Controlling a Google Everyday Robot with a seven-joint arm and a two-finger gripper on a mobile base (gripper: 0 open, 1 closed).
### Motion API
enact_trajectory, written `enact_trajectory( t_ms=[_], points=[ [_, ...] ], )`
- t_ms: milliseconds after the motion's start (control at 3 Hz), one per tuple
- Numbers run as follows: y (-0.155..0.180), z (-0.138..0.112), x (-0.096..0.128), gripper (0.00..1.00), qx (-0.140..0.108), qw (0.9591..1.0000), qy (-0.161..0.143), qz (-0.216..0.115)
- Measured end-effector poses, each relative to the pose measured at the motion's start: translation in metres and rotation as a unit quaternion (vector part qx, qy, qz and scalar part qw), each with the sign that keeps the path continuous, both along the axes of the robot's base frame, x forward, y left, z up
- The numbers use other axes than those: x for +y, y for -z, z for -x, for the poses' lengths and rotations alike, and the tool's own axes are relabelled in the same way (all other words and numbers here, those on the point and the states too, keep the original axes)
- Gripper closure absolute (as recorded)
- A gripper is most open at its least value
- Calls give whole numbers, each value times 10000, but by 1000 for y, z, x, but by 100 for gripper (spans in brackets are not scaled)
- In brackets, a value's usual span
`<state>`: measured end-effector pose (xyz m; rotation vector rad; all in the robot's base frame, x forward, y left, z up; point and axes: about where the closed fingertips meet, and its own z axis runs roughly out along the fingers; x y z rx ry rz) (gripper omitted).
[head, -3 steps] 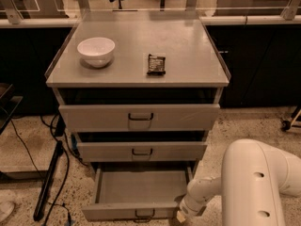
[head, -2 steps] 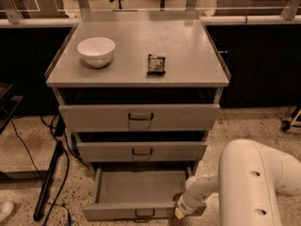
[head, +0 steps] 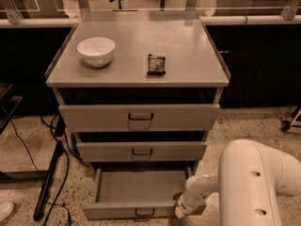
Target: Close bottom drawer
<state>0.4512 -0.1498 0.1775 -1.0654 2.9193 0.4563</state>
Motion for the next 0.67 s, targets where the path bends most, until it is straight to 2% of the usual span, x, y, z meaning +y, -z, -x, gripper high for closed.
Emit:
enact_trajectory(
  t_ms=[667],
  points=[
    [0, 0, 0, 11, 0, 10000, 0, 0]
  ],
)
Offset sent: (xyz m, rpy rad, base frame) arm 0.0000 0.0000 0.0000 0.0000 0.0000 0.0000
